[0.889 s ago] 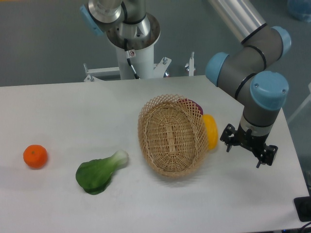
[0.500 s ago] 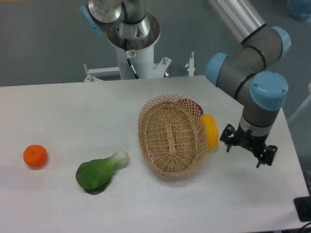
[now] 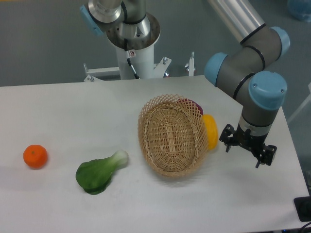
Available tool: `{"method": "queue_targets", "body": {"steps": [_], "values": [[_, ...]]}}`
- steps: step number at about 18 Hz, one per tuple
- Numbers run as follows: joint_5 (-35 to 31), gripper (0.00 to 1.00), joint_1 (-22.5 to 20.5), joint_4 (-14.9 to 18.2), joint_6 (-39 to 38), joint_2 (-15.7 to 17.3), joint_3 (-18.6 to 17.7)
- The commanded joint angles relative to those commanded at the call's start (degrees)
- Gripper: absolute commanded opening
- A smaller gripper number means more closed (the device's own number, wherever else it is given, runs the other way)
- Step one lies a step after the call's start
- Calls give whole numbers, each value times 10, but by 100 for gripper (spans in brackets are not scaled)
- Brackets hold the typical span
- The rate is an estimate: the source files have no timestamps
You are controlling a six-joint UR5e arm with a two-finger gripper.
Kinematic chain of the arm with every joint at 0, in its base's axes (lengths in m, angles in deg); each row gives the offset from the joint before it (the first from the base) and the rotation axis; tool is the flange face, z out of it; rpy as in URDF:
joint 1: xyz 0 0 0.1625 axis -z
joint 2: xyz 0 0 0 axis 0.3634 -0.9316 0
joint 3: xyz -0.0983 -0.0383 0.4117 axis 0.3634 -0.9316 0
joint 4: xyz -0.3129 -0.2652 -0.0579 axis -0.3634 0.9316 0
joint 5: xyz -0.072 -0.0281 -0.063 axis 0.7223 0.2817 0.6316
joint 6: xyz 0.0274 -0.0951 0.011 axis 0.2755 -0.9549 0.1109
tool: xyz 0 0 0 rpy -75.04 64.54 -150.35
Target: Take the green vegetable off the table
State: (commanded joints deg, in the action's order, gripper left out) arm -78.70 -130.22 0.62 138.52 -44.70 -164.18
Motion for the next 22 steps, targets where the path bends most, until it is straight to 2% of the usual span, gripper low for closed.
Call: {"method": "queue_targets", "body": {"steps": [6, 10, 12, 15, 22], "values": [[3, 100, 52, 6, -78, 23, -25], [1, 100, 98, 6, -150, 23, -34], [8, 100, 111, 4, -156, 22, -45], [4, 100, 141, 2, -157, 4, -46], [9, 100, 219, 3, -157, 1, -46]]}}
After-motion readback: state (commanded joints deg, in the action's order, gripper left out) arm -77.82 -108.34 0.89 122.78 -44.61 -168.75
